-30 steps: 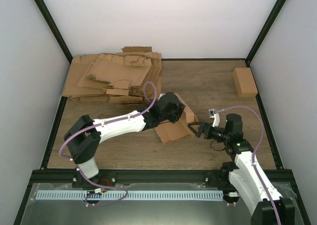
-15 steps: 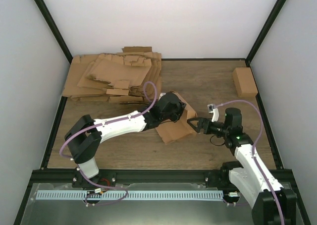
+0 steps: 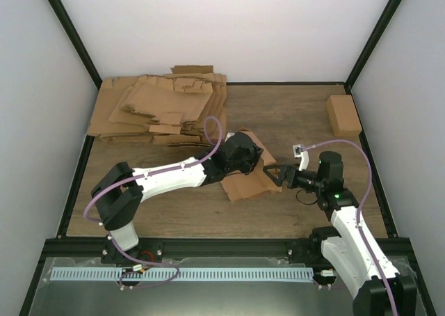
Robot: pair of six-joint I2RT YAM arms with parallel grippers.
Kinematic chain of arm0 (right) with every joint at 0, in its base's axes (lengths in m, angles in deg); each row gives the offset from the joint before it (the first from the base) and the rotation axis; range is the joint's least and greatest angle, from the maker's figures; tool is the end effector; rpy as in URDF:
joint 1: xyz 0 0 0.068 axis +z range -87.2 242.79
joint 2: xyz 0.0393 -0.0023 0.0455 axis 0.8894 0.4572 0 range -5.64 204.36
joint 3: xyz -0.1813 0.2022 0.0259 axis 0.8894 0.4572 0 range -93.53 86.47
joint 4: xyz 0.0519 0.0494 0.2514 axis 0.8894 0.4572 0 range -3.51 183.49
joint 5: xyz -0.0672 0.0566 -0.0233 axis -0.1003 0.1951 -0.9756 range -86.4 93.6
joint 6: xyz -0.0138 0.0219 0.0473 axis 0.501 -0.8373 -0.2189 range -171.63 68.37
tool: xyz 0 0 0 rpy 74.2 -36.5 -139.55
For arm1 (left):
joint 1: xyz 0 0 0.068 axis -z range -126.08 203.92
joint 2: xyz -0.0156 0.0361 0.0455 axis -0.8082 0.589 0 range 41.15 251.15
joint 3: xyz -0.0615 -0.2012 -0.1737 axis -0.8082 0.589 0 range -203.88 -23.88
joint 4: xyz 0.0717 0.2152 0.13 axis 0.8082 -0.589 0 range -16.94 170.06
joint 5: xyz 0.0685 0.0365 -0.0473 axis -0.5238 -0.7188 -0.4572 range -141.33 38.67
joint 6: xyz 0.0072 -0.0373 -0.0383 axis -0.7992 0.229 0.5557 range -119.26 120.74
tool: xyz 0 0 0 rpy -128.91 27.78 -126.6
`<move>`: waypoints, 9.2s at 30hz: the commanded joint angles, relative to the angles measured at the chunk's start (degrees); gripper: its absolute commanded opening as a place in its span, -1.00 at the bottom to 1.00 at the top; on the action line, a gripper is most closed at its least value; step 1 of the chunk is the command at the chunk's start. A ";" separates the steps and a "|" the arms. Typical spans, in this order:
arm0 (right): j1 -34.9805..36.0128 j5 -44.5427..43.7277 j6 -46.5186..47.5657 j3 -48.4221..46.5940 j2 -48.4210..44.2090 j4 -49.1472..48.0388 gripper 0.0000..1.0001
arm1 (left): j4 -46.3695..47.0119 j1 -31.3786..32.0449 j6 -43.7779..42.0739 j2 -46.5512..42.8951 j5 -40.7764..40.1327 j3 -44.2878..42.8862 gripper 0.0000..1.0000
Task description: Fold the paper box
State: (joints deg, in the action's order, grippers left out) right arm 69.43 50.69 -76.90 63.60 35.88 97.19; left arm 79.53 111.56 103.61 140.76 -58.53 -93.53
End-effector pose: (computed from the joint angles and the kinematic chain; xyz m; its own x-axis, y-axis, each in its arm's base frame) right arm 0.1552 0.0442 0.2189 -0.7445 0.2060 -0.6351 -0.4369 0.5690 0.6967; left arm 0.2181 -0.3359 0.2479 -0.7001 -0.7021 0.1300 -0.4387 0.2793 -0.8541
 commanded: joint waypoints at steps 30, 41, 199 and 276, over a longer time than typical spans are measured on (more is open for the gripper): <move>0.49 -0.76 1.76 -5.40 6.34 0.06 0.89 | -0.43 1.05 -0.57 0.84 -0.53 0.30 -0.93; 2.21 -2.44 2.47 -7.01 11.19 1.32 0.75 | -0.96 1.11 -0.72 0.22 -0.62 0.49 -0.93; 15.91 -6.21 0.14 -2.99 10.48 -0.26 0.95 | -53.34 -26.80 -155.74 12.41 -7.00 -24.64 0.44; 30.32 -44.86 7.83 7.05 47.47 -67.80 0.55 | -58.61 2.42 -113.02 9.06 -37.98 -12.11 -0.92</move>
State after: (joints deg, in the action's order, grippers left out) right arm 99.11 9.73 -70.39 72.45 82.28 30.77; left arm 21.61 113.44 -9.92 148.98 -95.65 -104.46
